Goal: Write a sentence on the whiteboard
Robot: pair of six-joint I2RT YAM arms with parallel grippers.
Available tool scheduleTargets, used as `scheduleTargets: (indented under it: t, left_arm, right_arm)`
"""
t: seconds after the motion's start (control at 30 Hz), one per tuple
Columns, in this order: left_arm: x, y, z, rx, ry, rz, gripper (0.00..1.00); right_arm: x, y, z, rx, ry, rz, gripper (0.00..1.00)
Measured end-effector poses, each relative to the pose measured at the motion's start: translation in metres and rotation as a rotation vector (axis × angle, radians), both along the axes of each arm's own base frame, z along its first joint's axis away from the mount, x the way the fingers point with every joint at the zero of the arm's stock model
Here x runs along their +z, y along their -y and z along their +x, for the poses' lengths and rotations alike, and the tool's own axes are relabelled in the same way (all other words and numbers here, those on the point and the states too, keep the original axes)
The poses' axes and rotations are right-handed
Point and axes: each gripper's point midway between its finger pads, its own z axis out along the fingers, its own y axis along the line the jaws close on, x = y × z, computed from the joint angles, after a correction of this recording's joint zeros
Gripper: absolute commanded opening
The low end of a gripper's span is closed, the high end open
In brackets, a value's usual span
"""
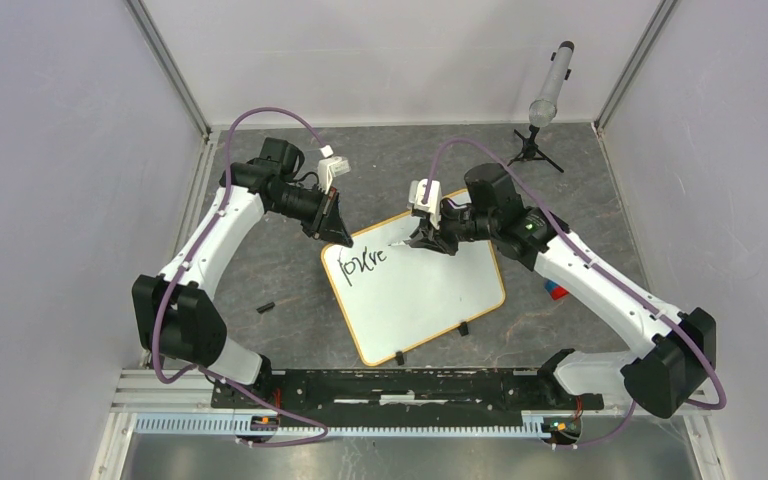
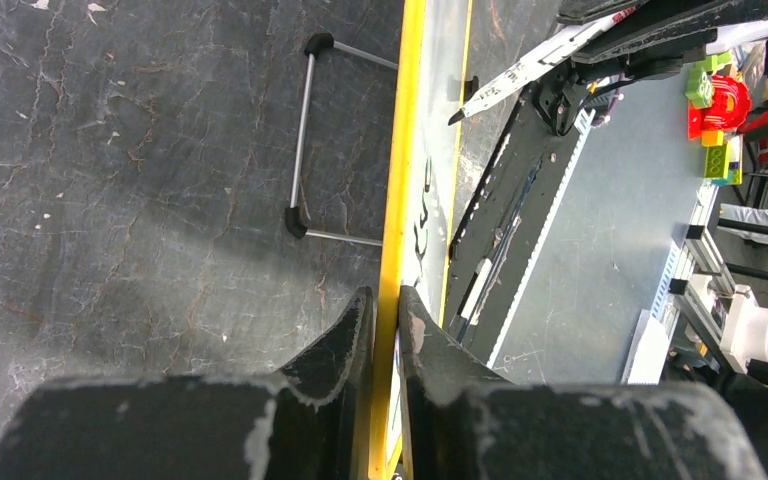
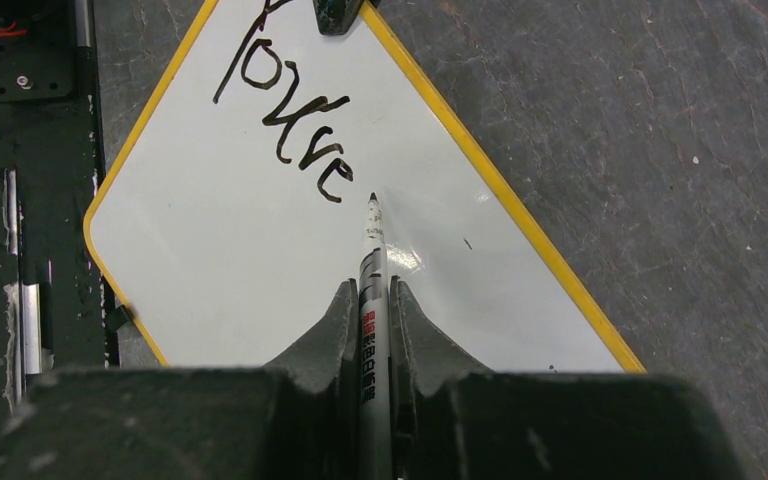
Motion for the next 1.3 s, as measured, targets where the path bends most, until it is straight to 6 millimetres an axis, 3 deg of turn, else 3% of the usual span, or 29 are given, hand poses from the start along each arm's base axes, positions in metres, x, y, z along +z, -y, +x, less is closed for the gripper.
scheduleTargets:
  t: [0.37, 1.3]
  left_arm:
    - [0.0, 0.0, 0.0, 0.0, 0.001, 0.001, 0.02]
    - [-0.001, -0.001, 0.001, -0.007, 0.013, 0.004, 0.02]
  right_arm:
    - [-0.012, 0.002, -0.003, 0.002, -0.019, -0.019, 0.0]
    - [-0.014, 0.012, 0.008, -0.046, 0.001, -0.063, 0.0]
